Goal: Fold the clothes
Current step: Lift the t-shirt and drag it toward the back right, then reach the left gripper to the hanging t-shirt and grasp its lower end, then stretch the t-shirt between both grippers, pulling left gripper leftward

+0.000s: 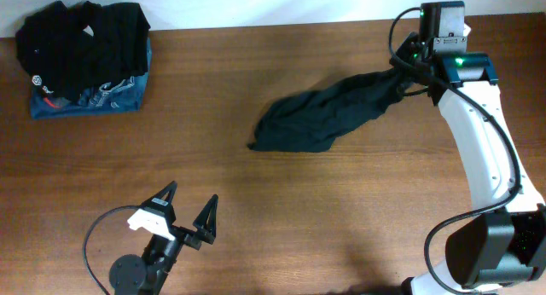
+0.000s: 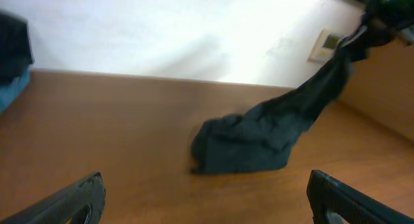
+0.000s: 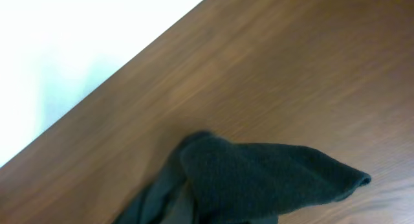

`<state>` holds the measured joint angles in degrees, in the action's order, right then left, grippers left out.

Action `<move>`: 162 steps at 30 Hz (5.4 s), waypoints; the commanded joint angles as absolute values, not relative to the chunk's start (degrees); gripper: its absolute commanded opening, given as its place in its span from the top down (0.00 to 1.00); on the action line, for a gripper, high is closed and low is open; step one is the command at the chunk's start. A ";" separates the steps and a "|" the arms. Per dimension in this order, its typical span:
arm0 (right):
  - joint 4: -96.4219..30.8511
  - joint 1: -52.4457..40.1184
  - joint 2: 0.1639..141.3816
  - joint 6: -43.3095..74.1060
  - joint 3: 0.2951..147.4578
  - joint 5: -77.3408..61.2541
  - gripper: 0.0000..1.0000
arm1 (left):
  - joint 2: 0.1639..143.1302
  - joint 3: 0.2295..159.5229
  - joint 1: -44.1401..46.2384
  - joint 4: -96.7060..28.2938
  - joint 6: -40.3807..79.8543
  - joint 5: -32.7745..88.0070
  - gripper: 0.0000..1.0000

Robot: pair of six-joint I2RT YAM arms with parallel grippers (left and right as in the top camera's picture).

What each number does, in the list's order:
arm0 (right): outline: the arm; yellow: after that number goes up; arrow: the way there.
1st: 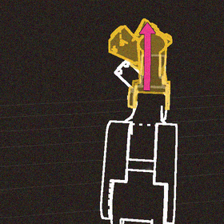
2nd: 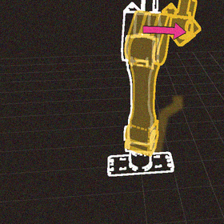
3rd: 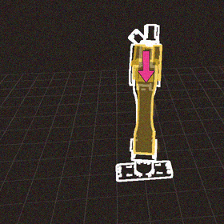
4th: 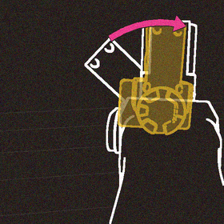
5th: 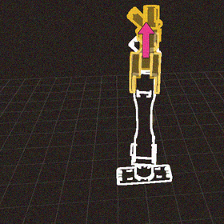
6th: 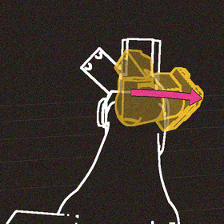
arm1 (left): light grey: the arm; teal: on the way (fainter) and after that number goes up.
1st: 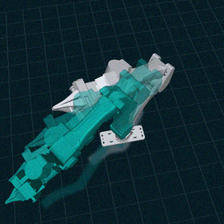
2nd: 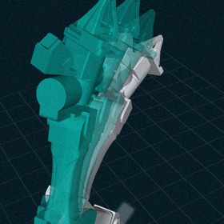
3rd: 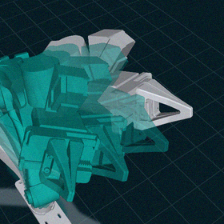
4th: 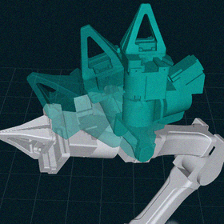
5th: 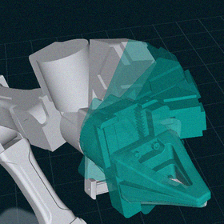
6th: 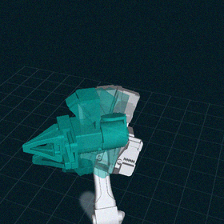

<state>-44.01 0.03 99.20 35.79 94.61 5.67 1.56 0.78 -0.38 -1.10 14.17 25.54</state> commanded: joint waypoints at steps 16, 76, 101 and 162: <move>-43.44 -10.17 82.83 33.32 101.62 -15.86 0.96 | 11.46 5.67 5.37 3.36 6.28 46.46 0.01; -30.59 -10.44 81.41 47.88 105.34 -41.82 0.96 | 92.25 58.35 43.88 -8.10 -16.01 -21.06 0.01; -30.94 -10.44 81.47 46.30 105.34 -42.46 0.96 | 92.27 58.33 43.72 -5.98 -15.97 -14.37 0.88; -49.04 -1.85 72.69 33.15 105.78 -8.19 0.96 | 54.54 58.63 43.75 -12.12 -16.43 -39.11 0.99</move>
<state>-48.71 -2.00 75.68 34.17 104.09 -10.74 57.54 57.76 43.66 -12.67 -15.86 -37.01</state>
